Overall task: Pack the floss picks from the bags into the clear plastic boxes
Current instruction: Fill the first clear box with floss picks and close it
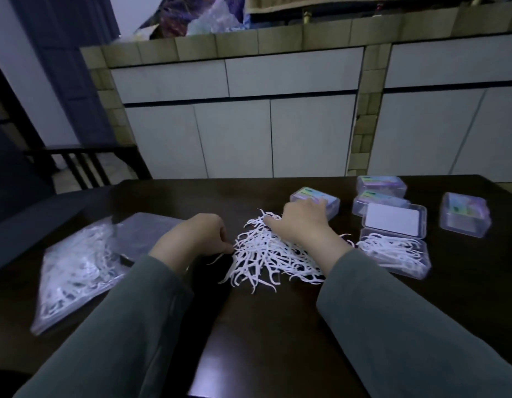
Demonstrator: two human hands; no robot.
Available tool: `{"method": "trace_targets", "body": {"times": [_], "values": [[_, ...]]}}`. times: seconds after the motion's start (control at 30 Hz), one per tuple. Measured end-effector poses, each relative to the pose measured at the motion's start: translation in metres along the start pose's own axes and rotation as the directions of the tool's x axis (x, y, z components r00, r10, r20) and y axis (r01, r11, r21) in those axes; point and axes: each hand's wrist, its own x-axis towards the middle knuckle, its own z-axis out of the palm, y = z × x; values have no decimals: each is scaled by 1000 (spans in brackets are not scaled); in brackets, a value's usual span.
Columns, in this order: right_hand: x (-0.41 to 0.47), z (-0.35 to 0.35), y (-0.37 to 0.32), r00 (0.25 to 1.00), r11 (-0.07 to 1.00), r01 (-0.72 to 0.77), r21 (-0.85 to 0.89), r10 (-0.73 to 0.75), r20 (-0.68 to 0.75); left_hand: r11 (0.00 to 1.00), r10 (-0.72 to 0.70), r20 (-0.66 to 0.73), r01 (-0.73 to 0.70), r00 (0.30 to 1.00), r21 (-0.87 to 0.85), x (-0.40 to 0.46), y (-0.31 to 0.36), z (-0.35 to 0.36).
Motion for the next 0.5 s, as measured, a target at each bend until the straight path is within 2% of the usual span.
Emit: {"method": "trace_targets", "body": {"times": [0.1,0.27,0.4,0.5], "values": [[5,6,0,999,1000,29,4,-29,16,999,25,-20,-26,999,-22,1,2,2],[-5,6,5,995,985,103,141,-104,0,985,66,-96,-80,993,-150,2,7,6],[-13,-1,19,996,983,91,162,-88,-22,975,83,-5,-82,997,-208,-7,13,2],[-17,-7,27,994,993,76,92,-83,75,980,105,88,-88,991,-179,-12,21,2]]}}
